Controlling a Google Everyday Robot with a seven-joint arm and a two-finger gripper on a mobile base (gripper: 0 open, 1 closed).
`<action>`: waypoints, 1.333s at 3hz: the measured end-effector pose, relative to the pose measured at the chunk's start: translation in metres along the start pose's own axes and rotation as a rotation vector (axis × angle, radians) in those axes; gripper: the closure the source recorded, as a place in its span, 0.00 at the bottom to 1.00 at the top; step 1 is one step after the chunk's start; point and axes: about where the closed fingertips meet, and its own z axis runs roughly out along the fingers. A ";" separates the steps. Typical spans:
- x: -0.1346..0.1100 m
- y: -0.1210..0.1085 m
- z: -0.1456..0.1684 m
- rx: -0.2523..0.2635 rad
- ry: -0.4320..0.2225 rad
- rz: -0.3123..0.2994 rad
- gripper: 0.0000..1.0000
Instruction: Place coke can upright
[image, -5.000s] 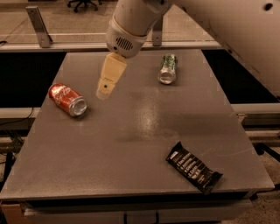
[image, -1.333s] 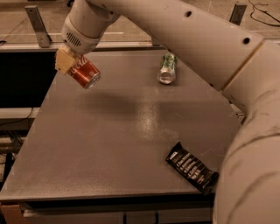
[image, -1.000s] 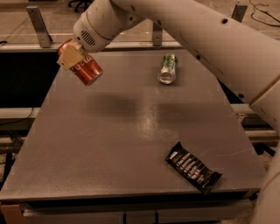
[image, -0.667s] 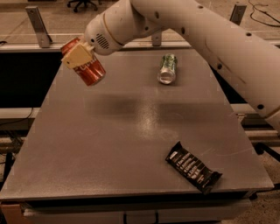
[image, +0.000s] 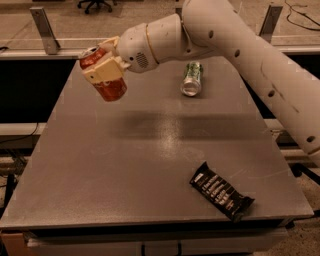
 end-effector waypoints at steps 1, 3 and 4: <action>0.008 0.010 -0.010 -0.061 -0.098 -0.058 1.00; 0.040 0.027 -0.025 -0.163 -0.213 -0.053 1.00; 0.056 0.035 -0.034 -0.198 -0.244 -0.035 1.00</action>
Offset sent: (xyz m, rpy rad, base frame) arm -0.0245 -0.0473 -0.0332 0.2221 -0.0266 0.2251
